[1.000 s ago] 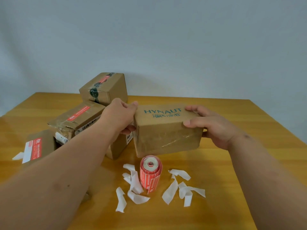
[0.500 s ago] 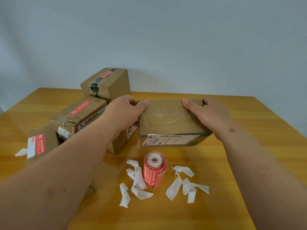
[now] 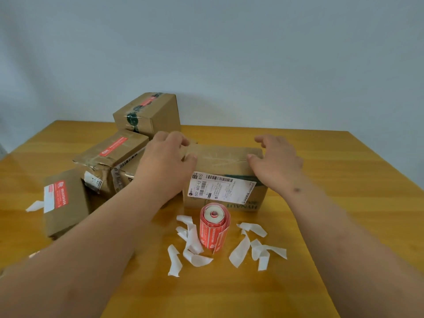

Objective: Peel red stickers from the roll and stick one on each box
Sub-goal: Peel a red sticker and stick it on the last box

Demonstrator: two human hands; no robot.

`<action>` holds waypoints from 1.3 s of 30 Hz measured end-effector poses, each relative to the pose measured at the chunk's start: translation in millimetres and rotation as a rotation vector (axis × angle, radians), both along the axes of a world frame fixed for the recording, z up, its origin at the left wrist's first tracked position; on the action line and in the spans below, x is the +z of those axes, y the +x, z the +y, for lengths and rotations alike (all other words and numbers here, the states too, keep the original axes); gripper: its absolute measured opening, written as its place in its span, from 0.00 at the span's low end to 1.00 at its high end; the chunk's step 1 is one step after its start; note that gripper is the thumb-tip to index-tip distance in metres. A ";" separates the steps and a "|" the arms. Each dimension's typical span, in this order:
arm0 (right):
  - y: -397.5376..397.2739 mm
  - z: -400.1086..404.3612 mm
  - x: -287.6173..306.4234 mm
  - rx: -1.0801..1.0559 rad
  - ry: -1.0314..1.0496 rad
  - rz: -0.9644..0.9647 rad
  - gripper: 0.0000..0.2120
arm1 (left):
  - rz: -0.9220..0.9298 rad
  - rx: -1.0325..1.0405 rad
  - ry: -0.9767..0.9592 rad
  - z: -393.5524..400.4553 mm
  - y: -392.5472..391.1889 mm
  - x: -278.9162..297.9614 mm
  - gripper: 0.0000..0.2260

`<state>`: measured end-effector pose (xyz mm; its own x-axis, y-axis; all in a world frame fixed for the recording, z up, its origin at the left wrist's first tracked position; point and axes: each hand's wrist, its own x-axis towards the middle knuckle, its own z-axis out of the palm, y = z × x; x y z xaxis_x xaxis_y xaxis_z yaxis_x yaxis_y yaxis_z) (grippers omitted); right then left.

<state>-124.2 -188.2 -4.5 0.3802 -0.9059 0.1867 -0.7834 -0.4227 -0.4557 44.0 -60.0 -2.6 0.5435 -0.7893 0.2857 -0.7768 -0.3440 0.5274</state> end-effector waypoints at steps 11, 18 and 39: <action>-27.0 76.2 -13.2 0.582 0.078 0.040 0.04 | 0.234 -0.275 0.102 43.5 -31.4 -26.0 0.04; -29.9 95.5 -24.5 0.516 -0.068 0.225 0.05 | 0.235 -0.241 -0.014 62.6 -53.3 -40.4 0.13; -30.0 108.6 -18.4 0.544 -0.016 0.148 0.04 | 0.452 -0.249 0.058 86.2 -62.6 -37.3 0.04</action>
